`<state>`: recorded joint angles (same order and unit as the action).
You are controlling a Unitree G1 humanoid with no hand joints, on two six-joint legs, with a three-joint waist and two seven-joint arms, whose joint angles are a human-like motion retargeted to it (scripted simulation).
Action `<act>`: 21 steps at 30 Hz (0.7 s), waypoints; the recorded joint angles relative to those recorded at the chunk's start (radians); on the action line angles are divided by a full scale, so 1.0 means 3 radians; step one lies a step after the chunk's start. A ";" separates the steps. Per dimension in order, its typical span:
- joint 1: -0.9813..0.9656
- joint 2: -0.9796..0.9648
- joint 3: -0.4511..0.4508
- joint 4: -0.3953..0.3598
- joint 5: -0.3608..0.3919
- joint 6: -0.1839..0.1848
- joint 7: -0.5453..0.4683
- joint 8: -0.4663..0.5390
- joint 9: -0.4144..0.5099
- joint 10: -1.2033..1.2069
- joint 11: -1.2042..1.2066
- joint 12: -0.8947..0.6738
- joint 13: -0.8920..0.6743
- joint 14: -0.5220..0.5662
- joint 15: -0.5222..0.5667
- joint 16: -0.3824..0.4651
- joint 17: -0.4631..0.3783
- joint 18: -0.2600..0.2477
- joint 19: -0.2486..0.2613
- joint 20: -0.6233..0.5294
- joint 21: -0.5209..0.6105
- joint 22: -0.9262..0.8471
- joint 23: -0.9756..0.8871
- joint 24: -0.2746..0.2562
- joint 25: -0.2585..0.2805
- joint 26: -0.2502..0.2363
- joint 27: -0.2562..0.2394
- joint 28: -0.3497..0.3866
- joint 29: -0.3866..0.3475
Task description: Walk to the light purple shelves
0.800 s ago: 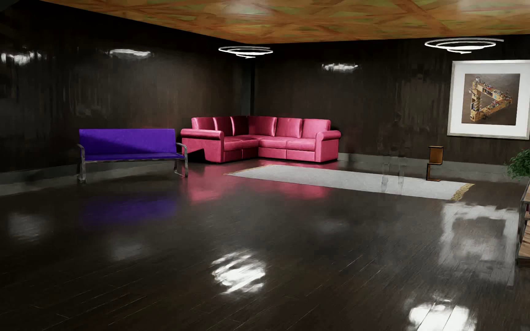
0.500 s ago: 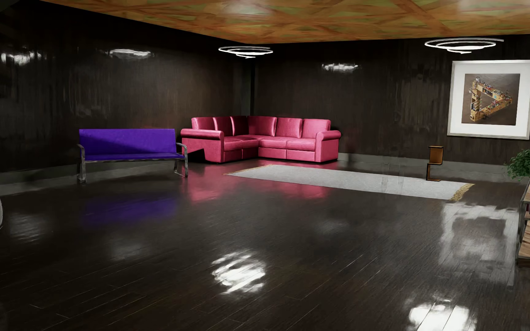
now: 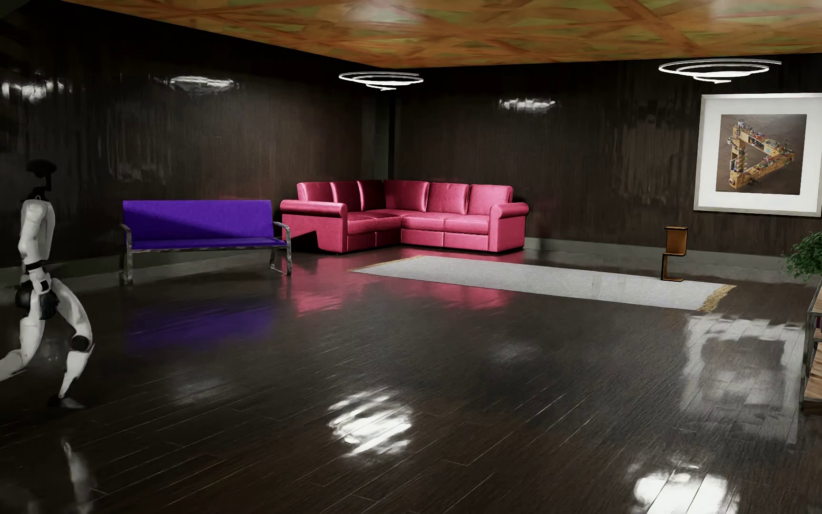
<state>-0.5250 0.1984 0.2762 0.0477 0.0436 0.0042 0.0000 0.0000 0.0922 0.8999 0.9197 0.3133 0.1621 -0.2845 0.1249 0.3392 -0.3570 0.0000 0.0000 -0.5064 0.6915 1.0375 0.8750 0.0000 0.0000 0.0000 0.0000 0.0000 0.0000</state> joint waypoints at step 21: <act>0.0766 -0.0669 -0.0447 0.0214 0.0426 0.0220 0.0000 0.0000 0.0045 0.0897 -0.1360 0.0004 0.0186 0.0035 -0.0794 0.0071 -0.0134 0.0000 0.0000 0.0186 -0.0241 -0.0535 -0.0194 0.0000 0.0000 0.0000 0.0000 0.0000 0.0000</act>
<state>-0.2953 -0.0022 0.1420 0.1119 0.1715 0.0703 0.0000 0.0000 0.1057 1.1689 0.5116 0.3143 0.2179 -0.2741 -0.1133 0.3605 -0.3971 0.0000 0.0000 -0.4507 0.6190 0.8770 0.8169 0.0000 0.0000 0.0000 0.0000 0.0000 0.0000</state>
